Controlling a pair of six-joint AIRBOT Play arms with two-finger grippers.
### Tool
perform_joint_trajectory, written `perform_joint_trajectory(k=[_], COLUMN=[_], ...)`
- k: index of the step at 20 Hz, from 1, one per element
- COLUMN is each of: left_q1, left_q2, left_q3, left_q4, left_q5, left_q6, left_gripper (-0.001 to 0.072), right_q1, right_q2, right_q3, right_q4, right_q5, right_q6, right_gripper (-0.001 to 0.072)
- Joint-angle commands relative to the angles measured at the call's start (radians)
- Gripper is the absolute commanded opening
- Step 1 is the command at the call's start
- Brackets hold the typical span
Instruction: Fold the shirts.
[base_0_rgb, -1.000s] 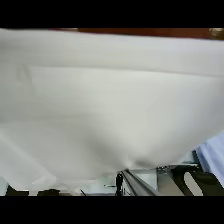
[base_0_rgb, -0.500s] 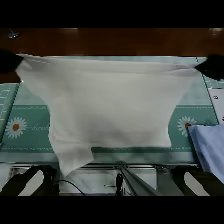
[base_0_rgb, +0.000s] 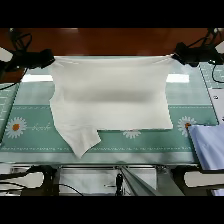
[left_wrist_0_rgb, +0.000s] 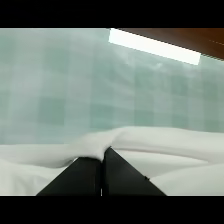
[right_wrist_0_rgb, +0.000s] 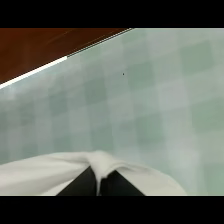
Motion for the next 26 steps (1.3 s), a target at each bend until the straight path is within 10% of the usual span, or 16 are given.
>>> perform_joint_trajectory(k=[1, 10, 16, 17, 18, 19, 26], left_q1=[-0.012, 0.035, 0.036, 0.036, 0.039, 0.043, 0.22], left_q2=[-0.081, -0.1, -0.125, -0.126, -0.126, -0.126, 0.03], left_q3=[0.026, 0.01, -0.096, -0.095, -0.09, -0.074, -0.174], left_q4=[-0.045, 0.05, 0.074, 0.074, 0.079, 0.094, 0.28], left_q5=[-0.038, -0.439, -0.45, -0.457, -0.47, -0.515, -0.745], left_q6=[-0.026, 0.026, 0.024, 0.023, 0.023, 0.023, -0.036], left_gripper=[0.0021, 0.0021, 0.0021, 0.0026, 0.0199, 0.0673, 0.0701], right_q1=[0.0, -0.044, -0.043, -0.043, -0.043, -0.046, -0.158], right_q2=[-0.125, -0.142, -0.214, -0.225, -0.229, -0.224, 0.037], right_q3=[0.073, 0.075, 0.075, 0.075, 0.075, 0.075, -0.117], right_q4=[0.033, -0.062, -0.08, -0.081, -0.081, -0.086, -0.271], right_q5=[0.029, 0.394, 0.451, 0.456, 0.47, 0.496, 0.548], right_q6=[0.009, -0.144, -0.098, -0.063, -0.049, -0.053, -0.058], right_gripper=[0.0024, 0.0024, 0.0028, 0.0159, 0.0466, 0.0623, 0.0623])
